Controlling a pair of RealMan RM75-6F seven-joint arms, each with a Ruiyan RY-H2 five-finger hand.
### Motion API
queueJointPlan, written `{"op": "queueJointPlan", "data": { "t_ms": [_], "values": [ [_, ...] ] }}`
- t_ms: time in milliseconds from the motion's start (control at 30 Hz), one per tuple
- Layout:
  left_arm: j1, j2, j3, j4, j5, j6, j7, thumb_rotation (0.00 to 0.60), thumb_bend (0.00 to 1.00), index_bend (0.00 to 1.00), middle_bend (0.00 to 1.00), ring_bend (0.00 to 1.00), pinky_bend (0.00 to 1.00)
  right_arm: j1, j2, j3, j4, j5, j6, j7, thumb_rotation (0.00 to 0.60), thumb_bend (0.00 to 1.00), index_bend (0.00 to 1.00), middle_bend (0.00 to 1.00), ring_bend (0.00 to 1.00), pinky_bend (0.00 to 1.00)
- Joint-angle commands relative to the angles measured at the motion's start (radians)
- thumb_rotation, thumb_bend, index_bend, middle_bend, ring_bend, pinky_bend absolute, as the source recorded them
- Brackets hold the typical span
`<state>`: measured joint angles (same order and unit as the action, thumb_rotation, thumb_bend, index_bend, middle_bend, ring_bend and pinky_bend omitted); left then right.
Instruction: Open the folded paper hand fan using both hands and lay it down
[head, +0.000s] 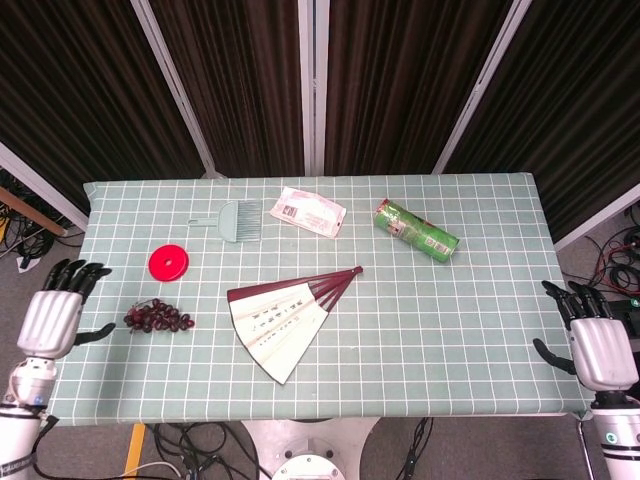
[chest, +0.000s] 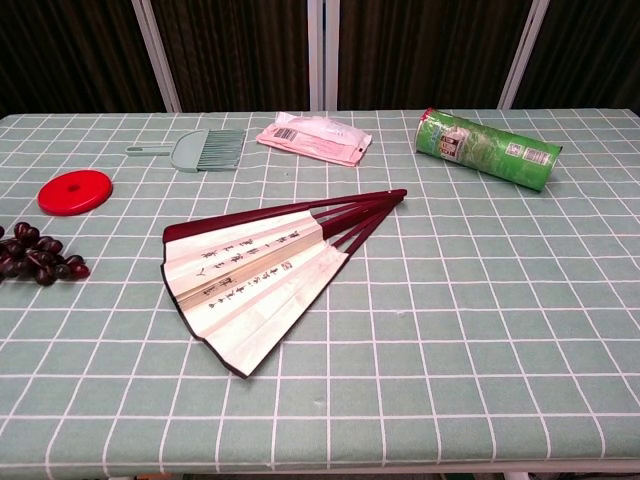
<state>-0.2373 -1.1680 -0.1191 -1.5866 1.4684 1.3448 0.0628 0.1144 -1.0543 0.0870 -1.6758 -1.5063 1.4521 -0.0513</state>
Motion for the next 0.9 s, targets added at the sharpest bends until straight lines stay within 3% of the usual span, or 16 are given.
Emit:
{"op": "queueJointPlan", "data": {
  "t_ms": [33,233,467,900],
  "values": [
    [-0.139,0.016,-0.048,-0.002,0.020,-0.163,-0.089,0.600,0.10,0.23,0.19,0.12,0.15,0.016,0.017,-0.002,-0.021,-0.012,-0.021,-0.009,0.600,0.13,0.12,0.25,0.10,0.11],
    [-0.333,-0.071,-0.105,0.062,-0.040,-0.400,-0.156,0.600,0.19,0.30,0.24,0.18,0.24,0.040,0.026,-0.004,-0.033,-0.038,-0.044,-0.007,0.600,0.13,0.12,0.25,0.10,0.11],
    [-0.517,-0.239,-0.137,0.227,-0.195,-0.626,-0.082,0.600,0.23,0.31,0.29,0.26,0.30,0.052,0.030,-0.003,-0.036,-0.041,-0.051,-0.014,0.600,0.13,0.12,0.25,0.10,0.11],
    [-0.692,-0.446,-0.124,0.423,-0.447,-0.770,0.100,0.600,0.24,0.31,0.32,0.29,0.36,0.060,0.024,-0.004,-0.027,-0.016,-0.065,-0.017,0.600,0.14,0.12,0.25,0.10,0.11]
  ]
}}
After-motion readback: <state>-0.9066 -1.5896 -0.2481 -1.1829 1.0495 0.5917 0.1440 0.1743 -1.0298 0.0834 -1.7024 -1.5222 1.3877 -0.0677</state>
